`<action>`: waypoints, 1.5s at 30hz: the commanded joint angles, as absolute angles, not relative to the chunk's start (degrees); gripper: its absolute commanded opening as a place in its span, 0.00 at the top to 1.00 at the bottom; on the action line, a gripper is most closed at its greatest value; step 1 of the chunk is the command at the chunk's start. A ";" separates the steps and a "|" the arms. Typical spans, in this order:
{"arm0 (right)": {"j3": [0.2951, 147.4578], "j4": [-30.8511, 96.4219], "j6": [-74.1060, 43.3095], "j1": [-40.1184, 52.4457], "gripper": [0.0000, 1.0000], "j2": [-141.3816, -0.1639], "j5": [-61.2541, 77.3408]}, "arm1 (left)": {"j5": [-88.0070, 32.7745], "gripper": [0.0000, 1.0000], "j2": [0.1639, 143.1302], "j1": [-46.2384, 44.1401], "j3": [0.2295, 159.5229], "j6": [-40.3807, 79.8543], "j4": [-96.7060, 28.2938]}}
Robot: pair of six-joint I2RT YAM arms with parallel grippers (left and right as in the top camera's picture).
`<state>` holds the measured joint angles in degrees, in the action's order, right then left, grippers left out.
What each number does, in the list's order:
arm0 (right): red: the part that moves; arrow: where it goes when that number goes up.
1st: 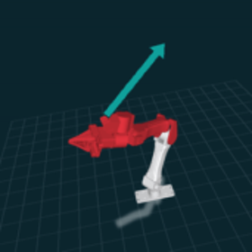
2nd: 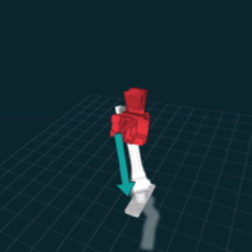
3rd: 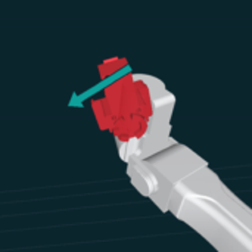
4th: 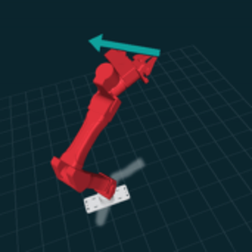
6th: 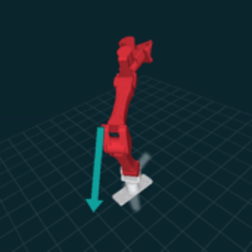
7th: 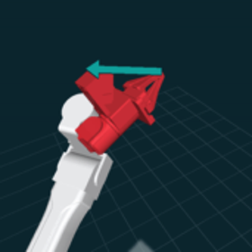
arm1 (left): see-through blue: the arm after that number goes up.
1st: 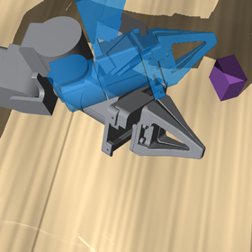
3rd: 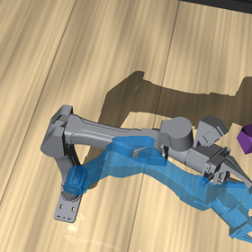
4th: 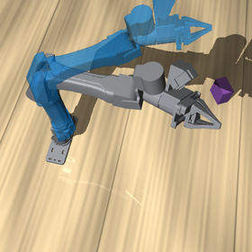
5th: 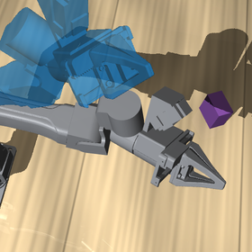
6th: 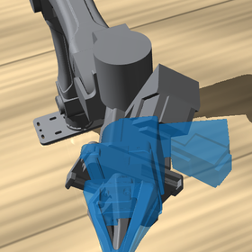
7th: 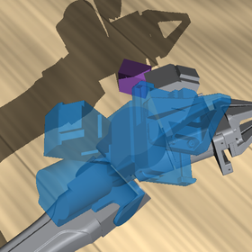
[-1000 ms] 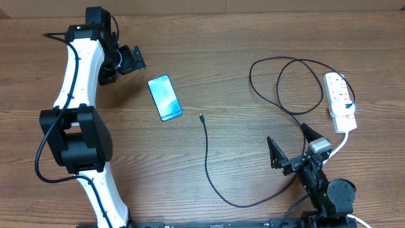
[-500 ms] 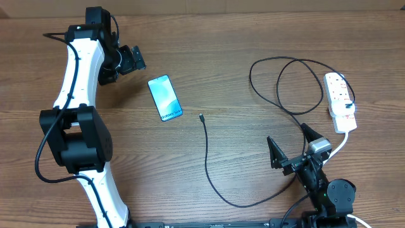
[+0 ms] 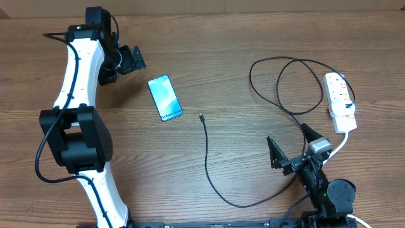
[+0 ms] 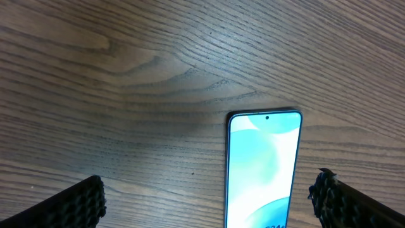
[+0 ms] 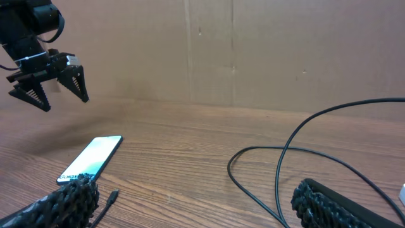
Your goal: Plug charger to phone and switch on socket
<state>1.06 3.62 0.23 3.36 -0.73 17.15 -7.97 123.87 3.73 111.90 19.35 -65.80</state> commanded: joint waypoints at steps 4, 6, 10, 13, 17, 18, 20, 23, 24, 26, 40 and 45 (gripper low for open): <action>0.45 3.33 0.47 2.98 0.00 -0.27 16.58 | -8.40 0.00 123.46 2.98 112.36 19.31 -65.76; 0.45 3.33 0.45 2.98 0.00 -0.27 16.58 | -8.40 0.00 123.46 2.98 112.33 19.31 -65.76; 0.45 3.33 0.47 2.98 0.00 -0.27 16.58 | -8.40 0.00 123.46 2.98 112.33 19.31 -65.76; 0.45 3.33 0.47 2.98 0.00 -0.27 16.58 | -8.40 0.00 123.46 2.98 112.33 19.31 -65.76; 0.45 3.33 0.47 2.98 0.00 -0.27 16.58 | -8.40 0.00 123.46 2.98 112.33 19.31 -65.76; 0.45 3.33 0.47 2.98 0.00 -0.27 16.58 | -8.40 0.00 123.46 2.98 112.33 19.31 -65.76; 0.45 3.33 0.47 2.98 0.00 -0.27 16.58 | -8.40 0.00 123.46 2.98 112.33 19.31 -65.76; 0.45 3.33 0.47 2.98 0.00 -0.27 16.58 | -8.40 0.00 123.46 2.98 112.36 19.31 -65.76; 0.45 3.33 0.47 2.98 0.00 -0.27 16.58 | -8.40 0.00 123.46 2.98 112.33 19.31 -65.76; 0.45 3.33 0.47 2.98 0.00 -0.27 16.58 | -8.62 0.00 123.46 2.98 112.33 19.38 -65.76; 0.45 3.33 0.47 2.98 0.00 -0.27 16.58 | -9.63 0.00 123.46 2.96 112.33 19.31 -64.05; 0.45 3.33 0.47 2.98 0.00 -0.27 16.58 | -12.08 0.59 123.46 2.17 112.33 19.38 -64.31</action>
